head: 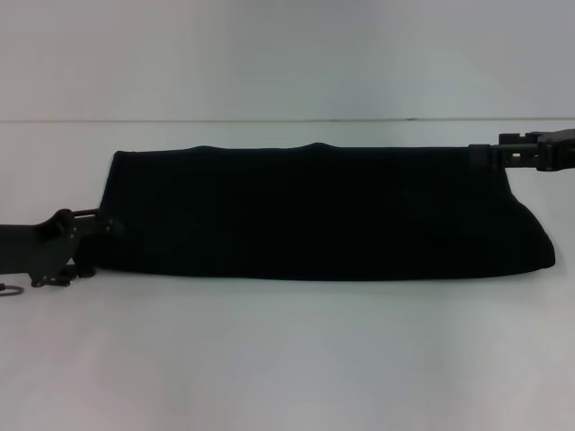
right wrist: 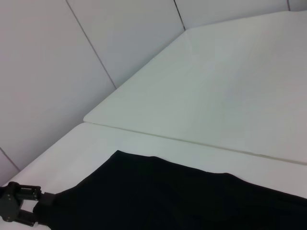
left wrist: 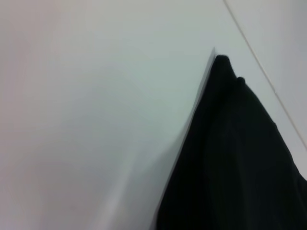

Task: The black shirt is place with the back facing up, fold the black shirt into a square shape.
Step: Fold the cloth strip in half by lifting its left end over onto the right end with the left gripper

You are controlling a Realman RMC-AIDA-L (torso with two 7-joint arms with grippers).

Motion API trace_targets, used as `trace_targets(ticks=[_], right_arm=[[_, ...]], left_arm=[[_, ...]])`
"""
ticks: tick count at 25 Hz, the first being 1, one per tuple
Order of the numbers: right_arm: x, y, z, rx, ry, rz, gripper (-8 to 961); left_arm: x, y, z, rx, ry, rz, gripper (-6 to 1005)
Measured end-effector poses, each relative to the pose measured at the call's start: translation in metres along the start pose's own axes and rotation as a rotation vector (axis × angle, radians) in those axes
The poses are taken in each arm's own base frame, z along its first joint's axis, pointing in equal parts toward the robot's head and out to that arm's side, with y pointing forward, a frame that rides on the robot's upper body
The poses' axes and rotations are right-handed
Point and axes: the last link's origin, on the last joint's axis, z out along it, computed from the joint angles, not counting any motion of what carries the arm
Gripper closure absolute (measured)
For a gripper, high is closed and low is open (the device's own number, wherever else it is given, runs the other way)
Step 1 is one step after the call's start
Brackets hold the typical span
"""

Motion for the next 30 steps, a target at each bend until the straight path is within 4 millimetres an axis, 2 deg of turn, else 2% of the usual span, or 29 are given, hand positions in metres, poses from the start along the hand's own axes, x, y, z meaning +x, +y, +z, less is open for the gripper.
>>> trace_targets(ticks=[14,21,27,30], right_arm=[[-0.002,0.0,0.0,-0.002,-0.011,-0.003,25],[-0.002,0.0,0.0,0.001,-0.012,-0.004,26],[-0.002,0.0,0.0,0.001,-0.012,-0.005,26],[-0.002,0.0,0.0,0.001,-0.012,-0.006,26]], left_arm=[[0.002,0.005,0.004,-0.002,0.005,0.098,154],[0.004,-0.003,0.005,0.008,0.048,0.135,190],[0.002,-0.003,0.006,0.012,0.043,0.15,414],[0.0,-0.005,0.007,0.013,0.039,0.151,557]])
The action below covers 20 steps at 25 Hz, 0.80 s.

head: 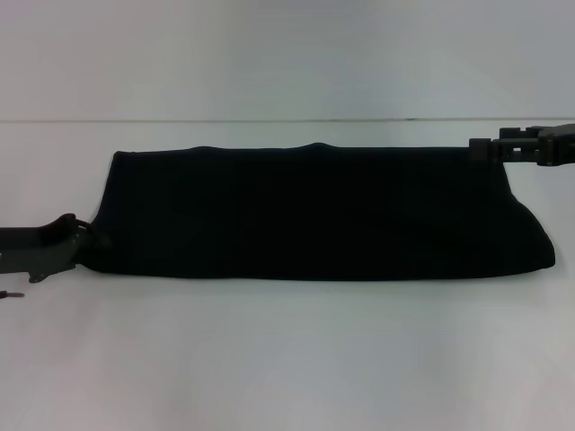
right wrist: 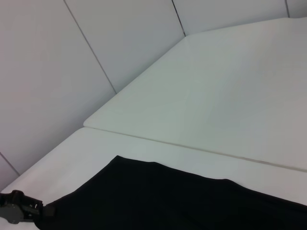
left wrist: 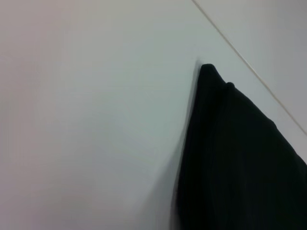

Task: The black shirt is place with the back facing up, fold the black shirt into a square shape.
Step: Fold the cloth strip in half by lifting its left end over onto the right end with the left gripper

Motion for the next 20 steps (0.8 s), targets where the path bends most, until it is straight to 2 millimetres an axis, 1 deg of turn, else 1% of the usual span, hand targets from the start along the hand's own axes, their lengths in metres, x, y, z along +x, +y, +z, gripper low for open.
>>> trace_targets(ticks=[7,10,12,14,18,20], right_arm=[[0.0,0.0,0.001,-0.003,-0.003,0.003,26],[-0.001,0.003,0.005,-0.012,-0.026,0.01,27],[-0.001,0.004,0.008,-0.011,-0.04,0.014,27],[0.0,0.005,0.012,-0.007,-0.05,0.015,27],[0.002,0.011,0.025,-0.015,-0.086,0.011,27],[0.002,0.014,0.029,-0.022,-0.103,0.018,27]], left_arm=[[-0.006,-0.006,0.0,0.007,-0.01,0.043,879],[-0.006,-0.01,-0.004,0.014,-0.006,0.094,907],[-0.001,-0.016,-0.012,0.034,0.011,0.168,926],[0.0,-0.018,-0.016,0.043,0.018,0.192,945],[0.011,-0.03,-0.035,0.116,0.053,0.314,983],[0.018,-0.04,-0.049,0.184,0.066,0.386,976]])
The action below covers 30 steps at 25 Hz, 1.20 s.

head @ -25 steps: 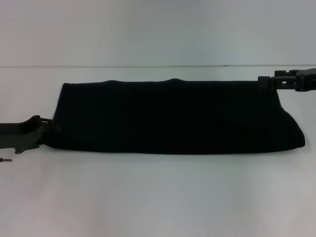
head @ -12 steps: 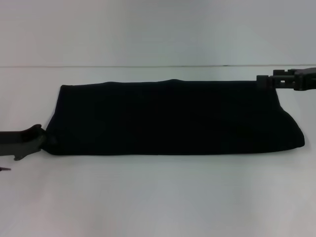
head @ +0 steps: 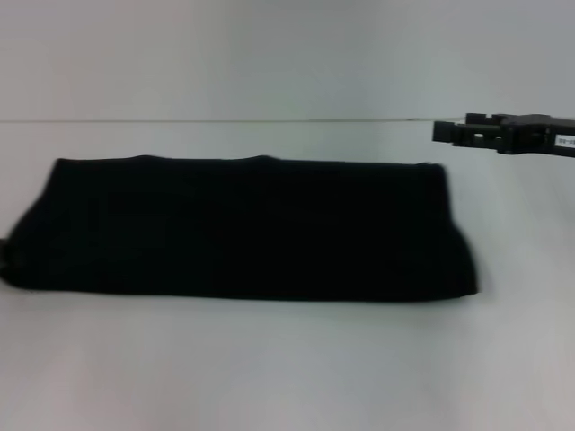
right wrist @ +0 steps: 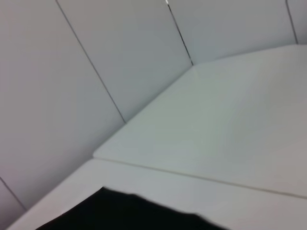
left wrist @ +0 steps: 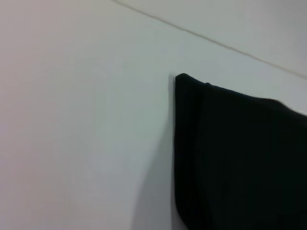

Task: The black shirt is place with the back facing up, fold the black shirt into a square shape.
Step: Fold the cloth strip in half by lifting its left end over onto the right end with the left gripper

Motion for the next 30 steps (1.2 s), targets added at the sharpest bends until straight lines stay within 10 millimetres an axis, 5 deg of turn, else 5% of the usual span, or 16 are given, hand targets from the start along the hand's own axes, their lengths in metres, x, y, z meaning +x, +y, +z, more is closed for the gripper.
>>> trace_targets(ticks=[8,15,20,24,27,30], right_arm=[[-0.003,0.006,0.011,-0.013,-0.026,0.006,27],[-0.006,0.004,0.009,-0.006,-0.032,-0.016,27],[-0.01,-0.002,-0.001,0.01,-0.068,-0.015,27],[-0.014,-0.007,-0.012,0.025,-0.09,-0.024,28],[-0.012,-0.012,-0.021,0.039,-0.089,-0.028,28],[-0.01,-0.017,-0.027,0.054,-0.087,-0.032,28]], left_arm=[[0.004,-0.028,-0.03,0.141,0.01,0.122,949],[0.012,-0.001,-0.025,0.014,-0.016,0.131,925],[0.038,0.057,-0.021,-0.217,-0.03,0.154,908],[0.056,0.134,-0.01,-0.455,-0.086,0.212,894],[0.045,0.201,0.008,-0.632,-0.158,0.263,884],[0.02,0.242,0.028,-0.743,-0.218,0.251,874]])
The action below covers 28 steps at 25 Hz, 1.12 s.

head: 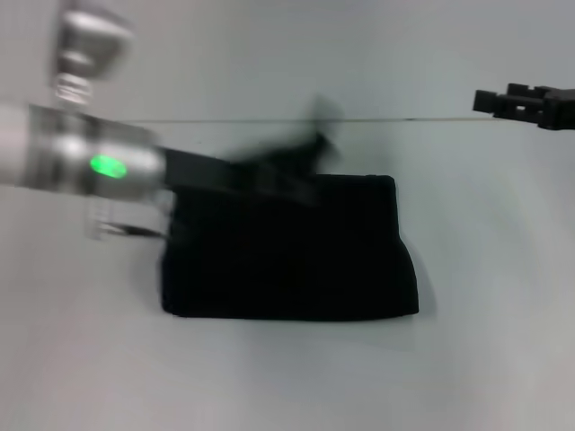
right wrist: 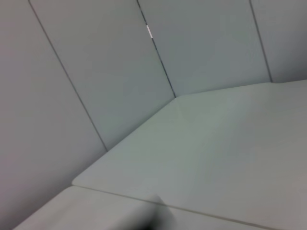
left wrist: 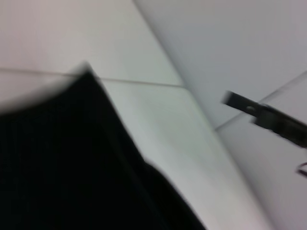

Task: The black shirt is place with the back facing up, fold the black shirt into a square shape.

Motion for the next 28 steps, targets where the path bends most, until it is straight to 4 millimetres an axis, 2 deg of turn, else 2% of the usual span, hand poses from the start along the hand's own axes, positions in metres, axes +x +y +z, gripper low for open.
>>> trace_targets(ticks=[1,2,5,8,13,17,19,22,26,27,28], right_arm=[[0.0,-0.001,-0.002,0.003,0.001,0.0,28],[0.001,-0.002,-0.003,0.006,0.003,-0.001,28],[0.003,-0.003,-0.005,0.01,0.009,-0.003,28],[0.004,-0.003,-0.005,0.008,0.015,-0.007,28],[0.007,0.001,-0.003,-0.019,0.037,0.008,28],[0.013,0.005,0.002,-0.032,0.107,0.079,28],[0.016,0.008,0.006,-0.038,0.161,0.139,28],[0.024,0.011,0.015,-0.049,0.246,0.237,28],[0.039,0.016,0.025,-0.065,0.315,0.356,29],[0.043,0.017,0.027,-0.067,0.325,0.377,29],[0.047,0.017,0.028,-0.062,0.329,0.398,29]], left_arm=[[0.0,0.0,0.0,0.0,0.0,0.0,871],[-0.014,0.005,0.036,-0.082,0.005,-0.034,867],[-0.041,-0.004,0.072,-0.13,0.065,-0.126,857],[-0.071,-0.014,0.088,-0.123,0.15,-0.201,847],[-0.09,-0.011,0.088,-0.198,0.244,-0.246,830],[-0.092,0.008,0.086,-0.328,0.227,-0.233,816],[-0.089,0.015,0.08,-0.374,0.213,-0.179,725],[-0.086,0.01,0.07,-0.359,0.216,-0.119,588],[-0.084,-0.004,0.049,-0.283,0.196,0.01,501],[-0.084,-0.004,0.049,-0.283,0.196,0.01,480],[-0.083,-0.008,0.038,-0.253,0.179,0.087,458]])
